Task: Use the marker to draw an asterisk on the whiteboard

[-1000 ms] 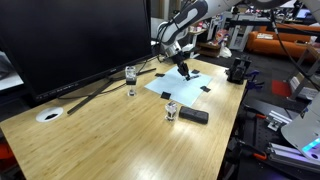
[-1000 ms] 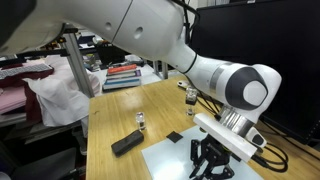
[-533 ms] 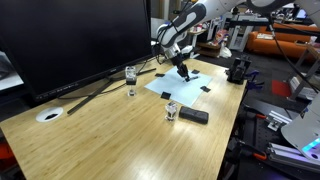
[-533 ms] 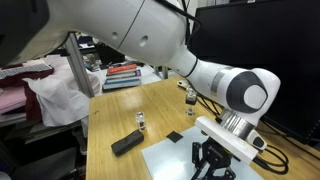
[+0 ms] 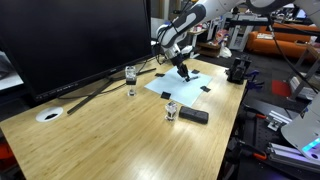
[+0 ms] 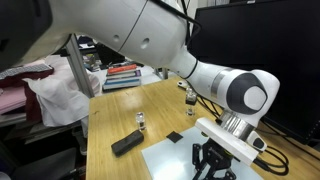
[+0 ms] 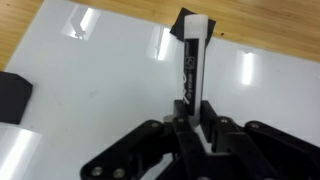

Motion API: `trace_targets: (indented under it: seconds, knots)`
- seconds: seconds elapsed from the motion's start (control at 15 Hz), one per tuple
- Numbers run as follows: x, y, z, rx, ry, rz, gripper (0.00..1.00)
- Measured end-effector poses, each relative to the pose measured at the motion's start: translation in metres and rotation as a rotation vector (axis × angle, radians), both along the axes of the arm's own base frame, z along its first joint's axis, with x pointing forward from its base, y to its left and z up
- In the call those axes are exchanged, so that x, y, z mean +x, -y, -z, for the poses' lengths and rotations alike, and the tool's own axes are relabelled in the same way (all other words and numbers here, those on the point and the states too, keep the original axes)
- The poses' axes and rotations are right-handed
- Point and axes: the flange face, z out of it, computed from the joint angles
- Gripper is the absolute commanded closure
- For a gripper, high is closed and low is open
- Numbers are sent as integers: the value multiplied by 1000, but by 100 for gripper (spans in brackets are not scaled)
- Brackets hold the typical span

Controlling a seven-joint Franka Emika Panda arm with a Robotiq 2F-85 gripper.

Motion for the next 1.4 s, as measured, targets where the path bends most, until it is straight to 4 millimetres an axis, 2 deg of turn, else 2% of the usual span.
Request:
trace_targets:
  seconds: [0.73, 1.4]
  knots:
    - [1, -6, 3, -24, -15, -34, 95]
    - [-14, -30, 15, 30, -88, -106, 95]
